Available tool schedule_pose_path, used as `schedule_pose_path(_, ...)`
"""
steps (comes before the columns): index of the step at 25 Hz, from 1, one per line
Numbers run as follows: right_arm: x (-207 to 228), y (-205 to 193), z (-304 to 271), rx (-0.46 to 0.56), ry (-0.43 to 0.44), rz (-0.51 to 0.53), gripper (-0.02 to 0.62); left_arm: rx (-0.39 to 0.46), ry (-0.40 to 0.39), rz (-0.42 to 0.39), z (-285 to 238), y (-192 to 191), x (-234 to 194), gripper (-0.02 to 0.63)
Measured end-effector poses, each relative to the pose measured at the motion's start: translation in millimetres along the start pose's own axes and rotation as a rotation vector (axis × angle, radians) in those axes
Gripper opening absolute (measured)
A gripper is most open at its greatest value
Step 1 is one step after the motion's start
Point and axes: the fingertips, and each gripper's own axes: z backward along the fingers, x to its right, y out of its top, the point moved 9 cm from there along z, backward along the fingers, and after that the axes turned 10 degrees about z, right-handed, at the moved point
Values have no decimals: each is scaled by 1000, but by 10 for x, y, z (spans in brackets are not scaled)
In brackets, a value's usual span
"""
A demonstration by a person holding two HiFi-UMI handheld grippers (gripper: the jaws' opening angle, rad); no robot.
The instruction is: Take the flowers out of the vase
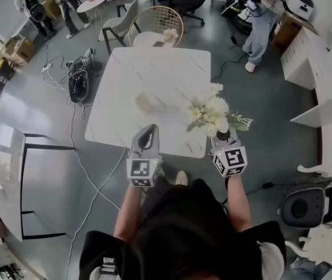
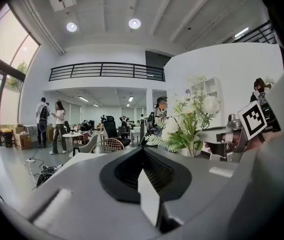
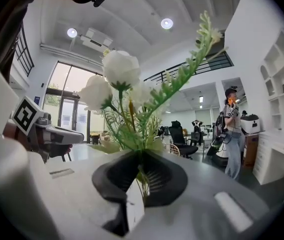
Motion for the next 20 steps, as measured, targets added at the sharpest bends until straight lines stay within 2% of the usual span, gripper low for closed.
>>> schedule_pose_path(20,2,-83,66,-6,-11,-25,28,-13,-35,-6,-97,-41,97,8)
